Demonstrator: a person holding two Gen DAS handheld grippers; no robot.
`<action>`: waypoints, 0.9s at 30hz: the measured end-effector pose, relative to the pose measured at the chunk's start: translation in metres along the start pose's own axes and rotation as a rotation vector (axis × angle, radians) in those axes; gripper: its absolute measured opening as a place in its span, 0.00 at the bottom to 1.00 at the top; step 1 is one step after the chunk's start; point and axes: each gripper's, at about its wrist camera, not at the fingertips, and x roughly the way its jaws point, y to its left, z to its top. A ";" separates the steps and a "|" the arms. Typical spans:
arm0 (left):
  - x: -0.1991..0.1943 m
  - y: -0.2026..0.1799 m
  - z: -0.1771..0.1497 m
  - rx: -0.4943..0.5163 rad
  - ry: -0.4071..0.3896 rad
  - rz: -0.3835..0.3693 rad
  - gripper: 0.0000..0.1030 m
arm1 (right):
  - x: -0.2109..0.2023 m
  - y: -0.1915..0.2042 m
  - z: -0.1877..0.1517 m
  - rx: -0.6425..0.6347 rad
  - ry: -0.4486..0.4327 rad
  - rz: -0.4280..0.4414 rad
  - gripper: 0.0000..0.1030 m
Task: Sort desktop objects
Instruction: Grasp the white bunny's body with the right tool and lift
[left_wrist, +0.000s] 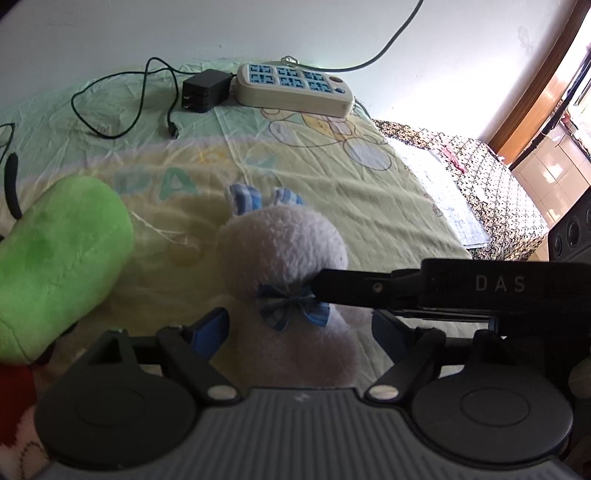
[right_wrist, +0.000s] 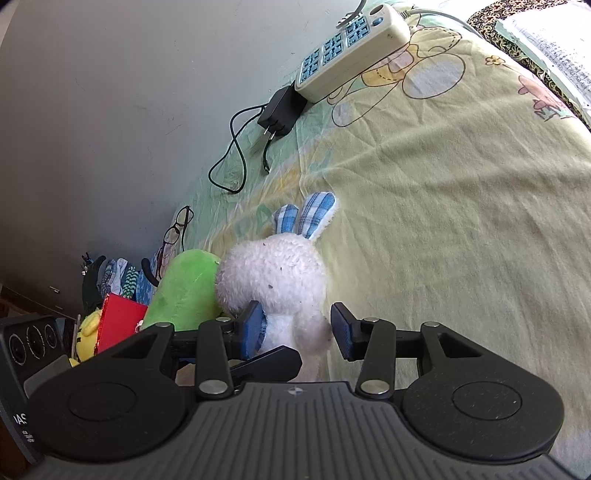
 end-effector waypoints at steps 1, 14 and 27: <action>0.003 0.001 0.001 -0.001 0.005 -0.003 0.78 | 0.003 -0.001 0.001 0.004 0.004 0.014 0.45; 0.016 0.003 0.006 0.026 0.001 0.023 0.77 | 0.024 -0.002 0.005 -0.017 0.027 0.082 0.52; -0.011 -0.016 -0.013 0.014 -0.015 -0.032 0.73 | -0.012 0.001 -0.008 0.002 0.045 0.059 0.34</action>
